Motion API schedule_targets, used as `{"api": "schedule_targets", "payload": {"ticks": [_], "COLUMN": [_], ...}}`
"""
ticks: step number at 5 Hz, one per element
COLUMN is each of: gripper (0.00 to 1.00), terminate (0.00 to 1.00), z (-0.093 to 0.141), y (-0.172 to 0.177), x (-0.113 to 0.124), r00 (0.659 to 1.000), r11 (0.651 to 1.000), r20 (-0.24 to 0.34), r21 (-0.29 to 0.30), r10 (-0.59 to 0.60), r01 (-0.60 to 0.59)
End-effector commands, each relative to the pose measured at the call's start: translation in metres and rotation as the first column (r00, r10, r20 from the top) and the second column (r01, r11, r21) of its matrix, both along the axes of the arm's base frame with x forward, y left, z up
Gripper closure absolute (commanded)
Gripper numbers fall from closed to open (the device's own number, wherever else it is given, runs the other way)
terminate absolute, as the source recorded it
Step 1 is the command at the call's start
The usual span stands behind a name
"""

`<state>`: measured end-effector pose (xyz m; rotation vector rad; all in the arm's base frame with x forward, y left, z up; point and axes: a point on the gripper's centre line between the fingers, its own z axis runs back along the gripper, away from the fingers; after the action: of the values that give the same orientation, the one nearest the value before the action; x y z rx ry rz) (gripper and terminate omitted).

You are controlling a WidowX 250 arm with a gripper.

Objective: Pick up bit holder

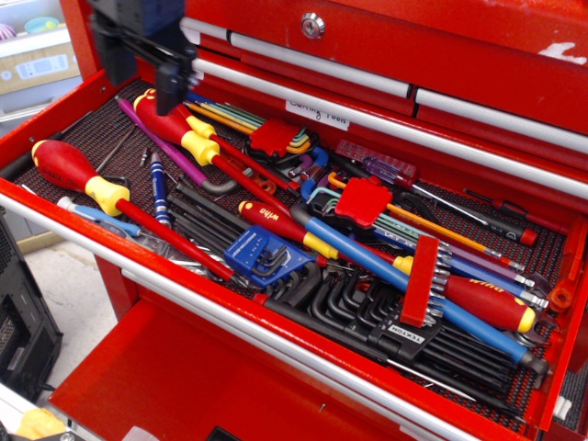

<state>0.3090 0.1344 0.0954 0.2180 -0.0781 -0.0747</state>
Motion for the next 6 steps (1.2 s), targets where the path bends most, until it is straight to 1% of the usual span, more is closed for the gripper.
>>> {"api": "schedule_targets", "payload": {"ticks": [1, 2, 3, 4, 5, 6], "gripper": [0.0, 0.0, 0.0, 0.0, 0.0, 0.0], "terminate": [0.0, 0.0, 0.0, 0.0, 0.0, 0.0], "z": [0.03, 0.033, 0.021, 0.001, -0.015, -0.029], "y": [-0.057, -0.108, -0.156, -0.204, -0.225, -0.241], "x": [0.003, 0.006, 0.002, 0.004, 0.003, 0.006], "r00": [0.996, 0.998, 0.997, 0.996, 0.99, 0.982], "r11": [0.999, 0.997, 0.999, 0.998, 0.992, 0.984], "r20": [0.083, 0.053, 0.079, 0.066, 0.071, 0.076], "r21": [0.034, 0.064, 0.047, 0.011, -0.058, -0.04], "r10": [-0.028, -0.035, -0.001, 0.058, 0.12, 0.175], "r01": [0.025, 0.032, -0.003, -0.058, -0.116, -0.172]}}
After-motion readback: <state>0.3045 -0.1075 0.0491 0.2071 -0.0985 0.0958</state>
